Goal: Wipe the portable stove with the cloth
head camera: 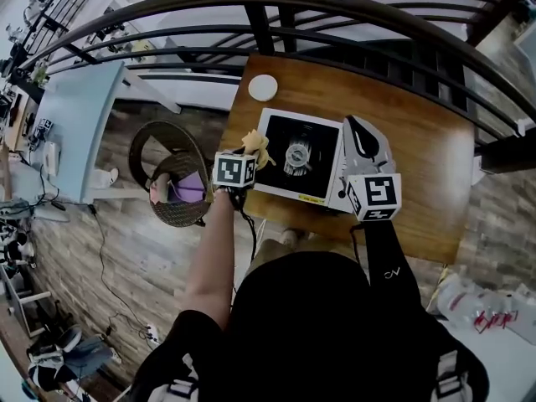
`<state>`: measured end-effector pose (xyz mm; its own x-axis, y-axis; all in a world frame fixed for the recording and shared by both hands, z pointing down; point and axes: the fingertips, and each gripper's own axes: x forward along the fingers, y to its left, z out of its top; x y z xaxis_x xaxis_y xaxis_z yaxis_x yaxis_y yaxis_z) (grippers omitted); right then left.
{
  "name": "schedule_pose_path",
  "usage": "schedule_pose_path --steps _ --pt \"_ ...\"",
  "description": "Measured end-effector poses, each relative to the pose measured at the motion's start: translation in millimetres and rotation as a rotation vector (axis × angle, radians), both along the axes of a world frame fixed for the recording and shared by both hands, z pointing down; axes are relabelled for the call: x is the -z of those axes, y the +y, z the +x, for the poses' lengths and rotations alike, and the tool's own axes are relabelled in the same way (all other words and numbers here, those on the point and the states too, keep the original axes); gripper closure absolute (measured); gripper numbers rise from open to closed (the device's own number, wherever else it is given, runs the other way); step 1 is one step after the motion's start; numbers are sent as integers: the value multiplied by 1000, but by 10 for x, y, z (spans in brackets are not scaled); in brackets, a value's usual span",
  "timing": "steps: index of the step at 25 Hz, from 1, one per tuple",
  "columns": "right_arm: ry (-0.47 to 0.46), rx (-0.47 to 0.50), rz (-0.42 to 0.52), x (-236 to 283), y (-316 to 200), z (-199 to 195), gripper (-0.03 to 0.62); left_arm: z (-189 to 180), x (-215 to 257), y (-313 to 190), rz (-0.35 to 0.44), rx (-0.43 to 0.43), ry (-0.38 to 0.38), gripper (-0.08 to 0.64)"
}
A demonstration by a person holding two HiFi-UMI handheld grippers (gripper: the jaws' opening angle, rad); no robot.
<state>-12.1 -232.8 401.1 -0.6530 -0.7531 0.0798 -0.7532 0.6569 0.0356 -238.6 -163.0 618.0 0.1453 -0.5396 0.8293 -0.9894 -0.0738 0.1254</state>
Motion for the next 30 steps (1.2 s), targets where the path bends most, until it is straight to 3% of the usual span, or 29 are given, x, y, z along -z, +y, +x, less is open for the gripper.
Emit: schedule_pose_path --steps 6,18,26,30 --pt "-1 -33 -24 -16 -252 28 589 -26 87 -340 21 -38 -26 434" --pt "45 -183 6 125 -379 -195 588 -275 106 -855 50 -208 -20 434" --pt "82 -285 4 79 -343 132 588 -91 168 -1190 76 -283 -23 434" --pt "88 -325 5 91 -346 358 588 23 204 -1288 72 -319 -110 436"
